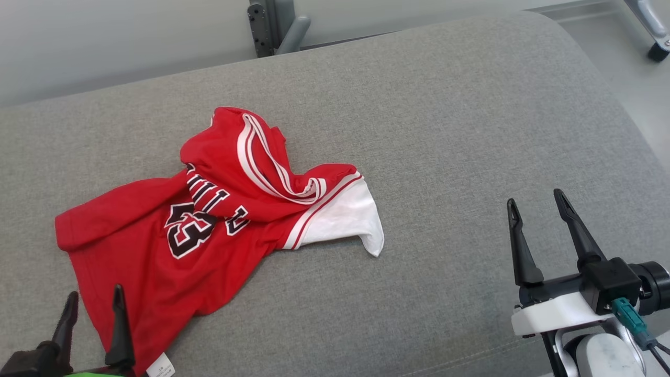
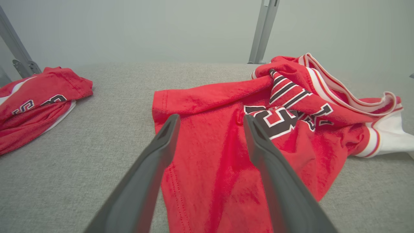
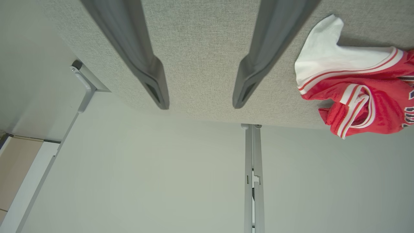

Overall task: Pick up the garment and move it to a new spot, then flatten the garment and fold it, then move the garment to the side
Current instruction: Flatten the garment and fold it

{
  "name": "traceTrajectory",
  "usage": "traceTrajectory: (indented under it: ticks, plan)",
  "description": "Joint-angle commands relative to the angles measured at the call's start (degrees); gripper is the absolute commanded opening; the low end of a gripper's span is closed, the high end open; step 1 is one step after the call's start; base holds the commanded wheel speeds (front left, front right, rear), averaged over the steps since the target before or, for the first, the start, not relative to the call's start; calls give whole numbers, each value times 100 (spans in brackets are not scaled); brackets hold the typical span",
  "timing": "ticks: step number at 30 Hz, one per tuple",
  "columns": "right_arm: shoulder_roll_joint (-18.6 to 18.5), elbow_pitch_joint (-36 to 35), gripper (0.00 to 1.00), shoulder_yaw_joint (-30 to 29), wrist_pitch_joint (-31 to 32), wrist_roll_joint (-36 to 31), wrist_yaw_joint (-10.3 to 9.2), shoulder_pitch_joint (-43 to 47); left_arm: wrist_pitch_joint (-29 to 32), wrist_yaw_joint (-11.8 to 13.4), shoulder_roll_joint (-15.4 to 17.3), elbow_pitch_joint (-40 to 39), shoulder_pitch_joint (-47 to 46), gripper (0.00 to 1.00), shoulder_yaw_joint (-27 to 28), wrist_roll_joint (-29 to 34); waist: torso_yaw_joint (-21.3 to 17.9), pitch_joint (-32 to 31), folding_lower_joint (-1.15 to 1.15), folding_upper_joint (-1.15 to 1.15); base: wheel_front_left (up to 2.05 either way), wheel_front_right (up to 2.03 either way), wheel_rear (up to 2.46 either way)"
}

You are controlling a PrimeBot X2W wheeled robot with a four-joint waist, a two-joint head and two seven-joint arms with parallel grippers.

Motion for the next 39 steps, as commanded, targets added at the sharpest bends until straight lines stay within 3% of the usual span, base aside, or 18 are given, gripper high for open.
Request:
traceTrajectory:
  ticks: [1, 12, 16, 26, 39]
  plan:
    - [-4, -10, 100, 2, -1, -26, -8, 66, -41, -108, -82, 100, -39, 100, 11, 76, 164, -159, 0, 0, 0, 0, 0]
    - [-3, 164, 100, 186, -1, -129, -8, 172, -67, -1122, -1072, -54, 429, 100, 817, 1011, 633, -425, 0, 0, 0, 0, 0]
    - [-2, 265, 100, 197, -1, -125, -8, 247, -68, -1336, -1342, -55, 655, 100, 1123, 1297, 767, -526, 0, 0, 0, 0, 0]
    - [-3, 537, 100, 245, -1, 31, -8, 362, -68, -1569, -1654, -367, 586, 100, 1537, 1746, 848, -622, 0, 0, 0, 0, 0]
    - [-2, 741, 100, 211, -1, 154, -8, 360, -69, -1581, -1512, -277, 598, 100, 1368, 1659, 718, -612, 0, 0, 0, 0, 0]
